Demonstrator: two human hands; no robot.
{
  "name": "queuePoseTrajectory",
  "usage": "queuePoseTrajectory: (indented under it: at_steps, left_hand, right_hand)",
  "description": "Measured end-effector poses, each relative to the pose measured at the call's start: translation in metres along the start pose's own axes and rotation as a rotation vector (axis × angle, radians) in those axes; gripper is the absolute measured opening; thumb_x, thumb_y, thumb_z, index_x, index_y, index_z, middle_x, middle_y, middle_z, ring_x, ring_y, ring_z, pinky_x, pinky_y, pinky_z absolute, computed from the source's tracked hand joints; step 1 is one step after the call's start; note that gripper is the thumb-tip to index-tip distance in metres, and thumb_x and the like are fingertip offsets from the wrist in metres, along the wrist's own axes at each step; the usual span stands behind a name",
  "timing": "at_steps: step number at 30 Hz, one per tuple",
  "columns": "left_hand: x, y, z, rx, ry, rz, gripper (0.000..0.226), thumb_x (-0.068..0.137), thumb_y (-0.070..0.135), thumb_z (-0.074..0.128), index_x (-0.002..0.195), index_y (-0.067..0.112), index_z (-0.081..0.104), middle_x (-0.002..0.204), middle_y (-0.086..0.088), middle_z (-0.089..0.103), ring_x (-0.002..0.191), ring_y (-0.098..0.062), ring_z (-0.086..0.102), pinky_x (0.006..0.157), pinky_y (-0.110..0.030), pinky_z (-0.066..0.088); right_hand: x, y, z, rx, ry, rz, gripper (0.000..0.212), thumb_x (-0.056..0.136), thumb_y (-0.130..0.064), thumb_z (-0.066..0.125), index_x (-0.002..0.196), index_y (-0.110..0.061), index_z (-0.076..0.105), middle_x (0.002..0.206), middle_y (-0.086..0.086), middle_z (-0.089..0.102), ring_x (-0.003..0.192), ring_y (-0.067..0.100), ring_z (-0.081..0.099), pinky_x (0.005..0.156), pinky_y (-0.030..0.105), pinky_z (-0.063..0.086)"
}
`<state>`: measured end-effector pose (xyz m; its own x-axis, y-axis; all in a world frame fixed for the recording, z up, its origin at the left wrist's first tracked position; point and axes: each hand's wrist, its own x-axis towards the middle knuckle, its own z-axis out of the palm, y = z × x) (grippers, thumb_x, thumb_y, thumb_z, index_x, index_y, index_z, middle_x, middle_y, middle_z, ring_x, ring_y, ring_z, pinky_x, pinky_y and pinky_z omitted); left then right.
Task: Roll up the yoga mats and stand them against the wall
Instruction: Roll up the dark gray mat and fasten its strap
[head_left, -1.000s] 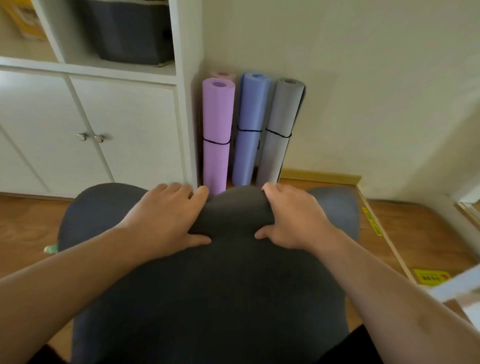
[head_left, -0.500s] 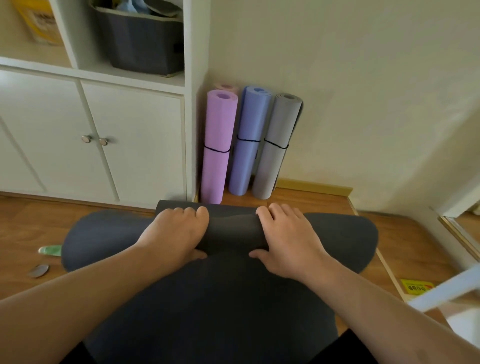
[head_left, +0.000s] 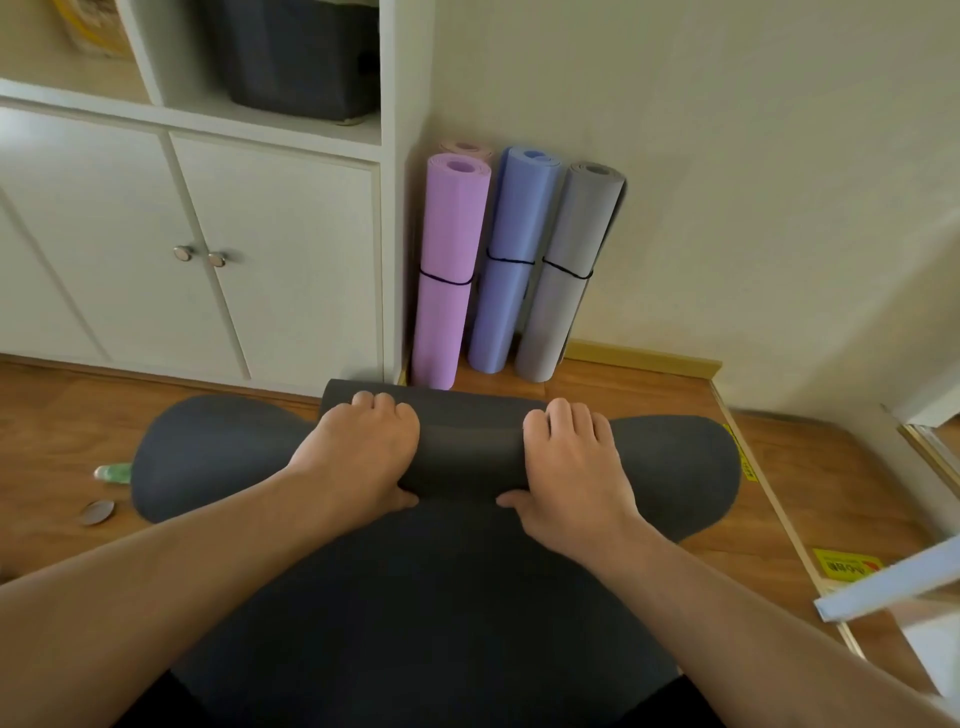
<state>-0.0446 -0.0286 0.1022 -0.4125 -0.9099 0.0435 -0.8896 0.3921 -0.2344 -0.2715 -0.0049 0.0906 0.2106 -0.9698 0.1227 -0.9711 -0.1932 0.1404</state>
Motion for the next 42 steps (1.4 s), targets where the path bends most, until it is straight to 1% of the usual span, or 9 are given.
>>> queuePoseTrajectory:
  at_steps: [4, 6, 10, 18, 22, 26, 34, 40, 42]
  left_hand:
    - [0.004, 0.005, 0.006, 0.017, -0.030, -0.033, 0.053, 0.089, 0.066, 0.068, 0.103, 0.021, 0.044, 0.098, 0.004, 0.064, 0.079, -0.016, 0.059, 0.064, -0.029, 0.044]
    - [0.004, 0.006, 0.008, 0.030, -0.045, -0.028, 0.049, 0.092, 0.065, 0.064, 0.101, 0.021, 0.045, 0.094, 0.005, 0.066, 0.073, -0.016, 0.060, 0.060, -0.029, 0.043]
    - [0.005, 0.003, 0.012, -0.003, -0.130, 0.022, 0.051, 0.094, 0.075, 0.053, 0.095, 0.024, 0.047, 0.081, 0.010, 0.054, 0.074, -0.014, 0.059, 0.064, -0.029, 0.046]
    - [-0.004, -0.009, 0.007, -0.234, -0.283, 0.127, 0.060, 0.091, 0.086, 0.025, 0.094, 0.031, 0.048, 0.079, 0.008, 0.062, 0.071, -0.009, 0.061, 0.070, -0.029, 0.050]
    - [-0.013, -0.014, 0.006, -0.290, -0.252, 0.166, 0.042, 0.101, 0.074, 0.028, 0.101, 0.032, 0.035, 0.080, 0.009, 0.060, 0.069, -0.009, 0.059, 0.070, -0.029, 0.049]
    - [-0.012, -0.009, 0.014, -0.225, -0.196, 0.032, 0.039, 0.105, 0.065, 0.032, 0.100, 0.027, 0.036, 0.088, 0.007, 0.059, 0.074, -0.011, 0.059, 0.072, -0.033, 0.054]
    - [-0.007, 0.000, 0.026, -0.005, -0.052, -0.134, 0.052, 0.107, 0.060, 0.028, 0.119, 0.013, 0.049, 0.125, -0.011, 0.056, 0.115, -0.028, 0.053, 0.097, -0.036, 0.048]
    - [-0.007, 0.006, 0.028, -0.116, -0.085, -0.084, 0.068, 0.085, 0.081, 0.057, 0.113, 0.020, 0.047, 0.111, -0.002, 0.060, 0.102, -0.022, 0.062, 0.089, -0.035, 0.052]
    - [-0.005, 0.004, 0.027, -0.126, -0.102, -0.048, 0.063, 0.084, 0.073, 0.068, 0.114, 0.022, 0.048, 0.104, 0.003, 0.061, 0.091, -0.017, 0.061, 0.079, -0.030, 0.052]
  right_hand:
    - [0.004, 0.002, 0.002, 0.019, -0.046, 0.005, 0.070, 0.083, -0.063, 0.081, 0.124, -0.018, 0.045, 0.113, 0.003, 0.060, 0.107, 0.024, 0.060, 0.093, 0.040, 0.052]
    - [0.005, 0.005, 0.001, 0.005, -0.054, 0.003, 0.068, 0.084, -0.064, 0.080, 0.117, -0.019, 0.042, 0.100, 0.000, 0.061, 0.088, 0.021, 0.061, 0.074, 0.035, 0.052]
    - [0.005, 0.006, -0.002, -0.003, -0.159, -0.027, 0.054, 0.090, -0.063, 0.074, 0.094, -0.022, 0.040, 0.073, -0.007, 0.049, 0.063, 0.016, 0.049, 0.049, 0.029, 0.031]
    - [0.010, 0.011, -0.002, 0.065, -0.361, -0.089, 0.032, 0.093, -0.059, 0.073, 0.093, -0.029, 0.061, 0.083, -0.009, 0.063, 0.076, 0.011, 0.062, 0.065, 0.030, 0.051]
    - [0.008, 0.014, -0.002, 0.130, -0.380, -0.092, 0.041, 0.091, -0.061, 0.074, 0.101, -0.028, 0.051, 0.086, -0.008, 0.061, 0.077, 0.010, 0.060, 0.064, 0.030, 0.050]
    - [0.008, 0.020, -0.006, 0.304, -0.368, -0.073, 0.047, 0.094, -0.063, 0.069, 0.114, -0.030, 0.041, 0.099, -0.009, 0.062, 0.085, 0.011, 0.063, 0.077, 0.037, 0.057]
    - [0.003, 0.005, 0.012, 0.082, 0.007, -0.017, 0.052, 0.102, -0.068, 0.050, 0.120, -0.020, 0.059, 0.116, 0.000, 0.064, 0.112, 0.024, 0.058, 0.100, 0.041, 0.050]
    - [0.005, 0.011, 0.013, 0.031, -0.036, 0.022, 0.049, 0.100, -0.064, 0.057, 0.107, -0.016, 0.047, 0.105, 0.003, 0.050, 0.097, 0.020, 0.046, 0.092, 0.037, 0.048]
    - [0.004, 0.014, 0.011, 0.021, -0.043, 0.010, 0.050, 0.099, -0.065, 0.058, 0.104, -0.017, 0.043, 0.104, 0.002, 0.046, 0.096, 0.019, 0.043, 0.092, 0.036, 0.046]
